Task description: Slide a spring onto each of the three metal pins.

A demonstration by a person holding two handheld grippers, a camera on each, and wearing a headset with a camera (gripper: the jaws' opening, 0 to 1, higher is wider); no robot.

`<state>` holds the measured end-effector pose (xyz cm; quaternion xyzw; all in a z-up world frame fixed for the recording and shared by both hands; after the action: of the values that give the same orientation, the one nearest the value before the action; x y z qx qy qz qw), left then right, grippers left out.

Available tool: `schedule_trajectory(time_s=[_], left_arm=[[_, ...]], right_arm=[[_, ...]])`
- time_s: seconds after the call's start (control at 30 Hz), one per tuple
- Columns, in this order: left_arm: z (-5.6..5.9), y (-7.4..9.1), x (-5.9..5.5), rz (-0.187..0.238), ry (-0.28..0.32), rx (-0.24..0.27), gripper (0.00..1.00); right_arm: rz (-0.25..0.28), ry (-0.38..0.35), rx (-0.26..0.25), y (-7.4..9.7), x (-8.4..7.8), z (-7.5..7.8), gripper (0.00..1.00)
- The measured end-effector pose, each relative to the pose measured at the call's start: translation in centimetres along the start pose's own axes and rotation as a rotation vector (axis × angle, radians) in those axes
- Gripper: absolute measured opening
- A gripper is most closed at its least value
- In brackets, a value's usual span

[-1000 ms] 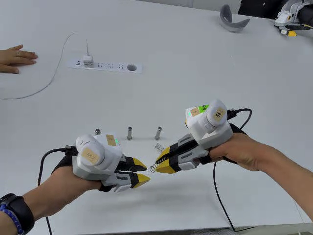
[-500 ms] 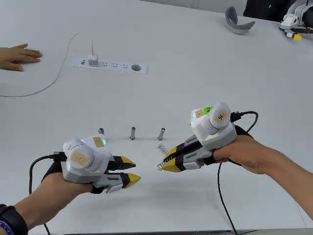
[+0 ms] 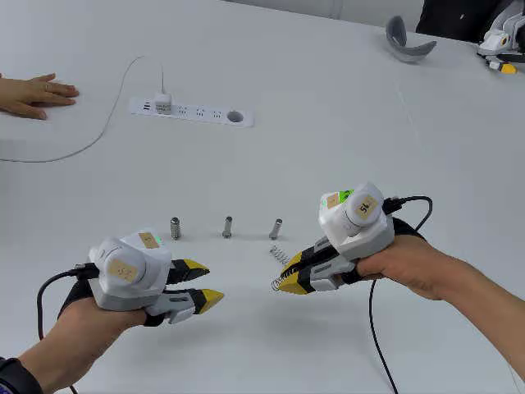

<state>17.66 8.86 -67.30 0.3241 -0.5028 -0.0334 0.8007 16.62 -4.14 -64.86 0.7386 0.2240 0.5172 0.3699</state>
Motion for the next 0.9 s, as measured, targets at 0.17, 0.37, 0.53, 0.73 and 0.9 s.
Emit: schedule_trajectory(time_s=[0.17, 0.37, 0.53, 0.73, 0.9], left_arm=[[-1.0, 0.3, -0.2, 0.005, 0.018, 0.038, 0.34], [-1.8, 0.6, -0.2, 0.019, 0.037, 0.069, 0.37], [-2.5, 0.9, -0.3, 0.027, 0.057, 0.101, 0.42], [-3.1, 1.2, -0.4, 0.034, 0.078, 0.137, 0.48], [-3.7, 1.7, -0.5, 0.045, 0.098, 0.166, 0.52]], right_arm=[[-0.012, 0.002, -0.019, -0.1, 0.1, 0.9, 0.12], [-0.025, 0.011, -0.036, -0.2, 0.6, 2.3, 0.12], [-0.042, 0.031, -0.043, -0.5, 1.3, 3.5, 0.12], [-0.057, 0.045, -0.054, -1.0, 2.4, 5.4, 0.12], [-0.068, 0.064, -0.058, -1.6, 3.3, 6.5, 0.12]])
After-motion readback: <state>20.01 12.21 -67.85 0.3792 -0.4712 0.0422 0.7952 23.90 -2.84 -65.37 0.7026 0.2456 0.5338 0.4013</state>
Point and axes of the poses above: the centre of the closed fingertips' face, and the gripper's own axes: y roughly backward along the fingers, z roughly to its right, x roughly out of its top, the point moved 3 cm from there along y, roughly backward along the fingers, and after that the axes turned 6 degrees about y, right-handed, at the moved point
